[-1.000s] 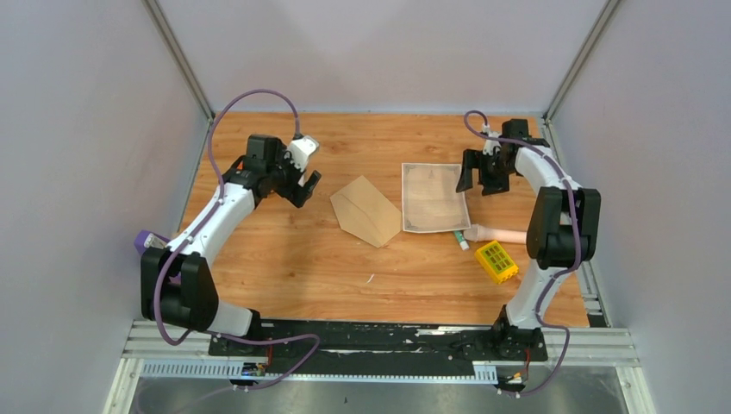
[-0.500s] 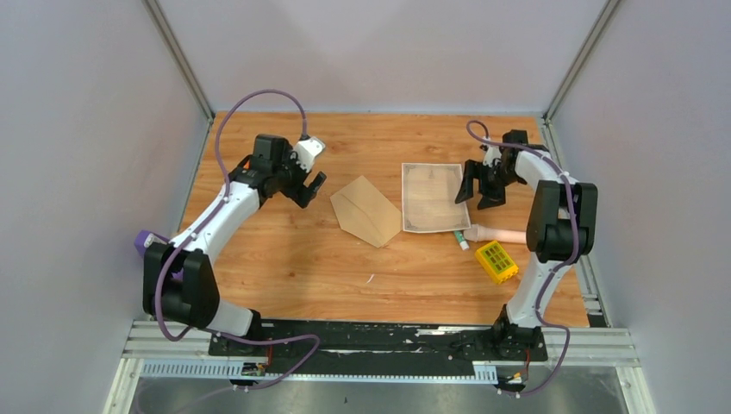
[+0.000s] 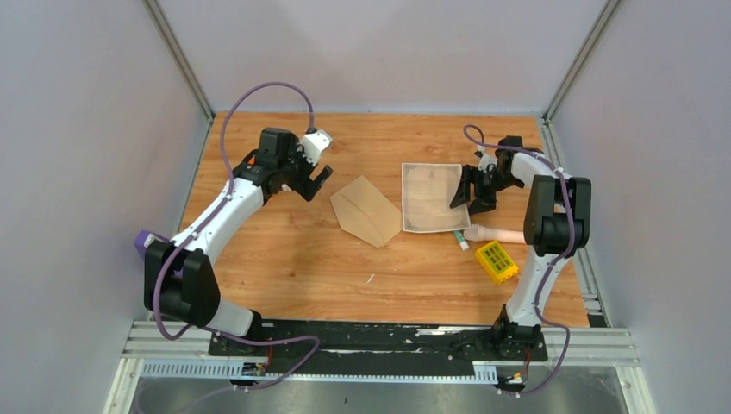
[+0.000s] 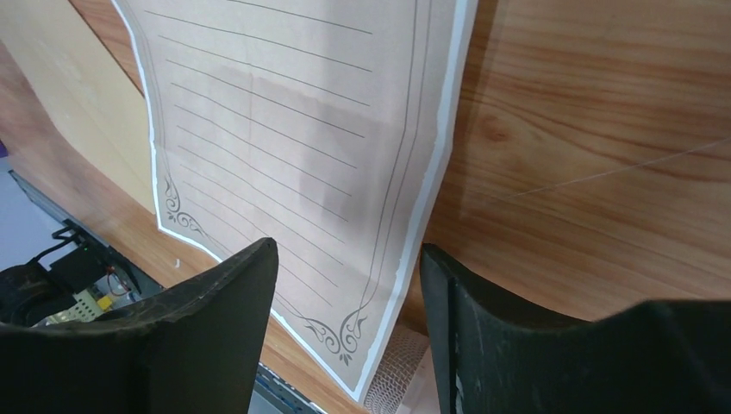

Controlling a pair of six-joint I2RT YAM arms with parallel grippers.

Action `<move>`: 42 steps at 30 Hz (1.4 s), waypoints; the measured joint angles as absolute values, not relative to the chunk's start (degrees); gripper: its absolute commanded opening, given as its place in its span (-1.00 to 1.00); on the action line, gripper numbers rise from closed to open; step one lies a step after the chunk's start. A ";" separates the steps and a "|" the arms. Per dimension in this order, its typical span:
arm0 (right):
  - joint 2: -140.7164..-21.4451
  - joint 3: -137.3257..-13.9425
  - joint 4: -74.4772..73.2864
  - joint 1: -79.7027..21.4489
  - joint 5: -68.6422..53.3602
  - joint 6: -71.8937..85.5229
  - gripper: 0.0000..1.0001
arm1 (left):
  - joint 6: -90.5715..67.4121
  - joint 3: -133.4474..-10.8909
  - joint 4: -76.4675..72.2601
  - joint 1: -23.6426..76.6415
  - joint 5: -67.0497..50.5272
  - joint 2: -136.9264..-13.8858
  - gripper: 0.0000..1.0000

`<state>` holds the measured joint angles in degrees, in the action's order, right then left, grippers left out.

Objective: Place the letter into the envelope and seal it
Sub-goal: Adjust the letter at the center of the board.

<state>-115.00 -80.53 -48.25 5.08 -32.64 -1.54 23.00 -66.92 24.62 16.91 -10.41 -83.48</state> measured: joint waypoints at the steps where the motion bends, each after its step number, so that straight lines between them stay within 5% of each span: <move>1: -115.13 -80.53 -48.25 5.08 -33.30 -1.54 0.17 | 22.92 -66.67 24.32 16.91 -10.39 -83.44 1.00; 11: -117.38 -80.51 -49.12 6.63 -37.69 -0.80 0.15 | 22.83 -62.48 23.16 16.91 -9.96 -81.38 1.00; 19: -118.98 -80.47 -49.15 8.43 -41.34 -0.05 -0.09 | 22.85 -61.73 22.15 17.02 -9.93 -79.48 1.00; 26: -120.49 -79.61 -49.01 9.19 -43.90 0.82 -0.52 | 22.83 -61.43 21.41 17.12 -9.96 -79.46 1.00; 29: -121.03 -79.48 -49.01 9.19 -44.84 1.21 -1.00 | 22.81 -61.43 21.23 17.12 -9.98 -79.48 1.00; 42: -119.94 -79.48 -48.95 9.15 -55.61 0.82 -1.00 | 17.76 -66.08 21.32 17.10 -12.14 -86.94 1.00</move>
<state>-119.94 -79.48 -48.95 9.15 -55.61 0.82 17.76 -66.08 21.32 17.10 -12.14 -86.94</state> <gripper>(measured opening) 0.011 0.999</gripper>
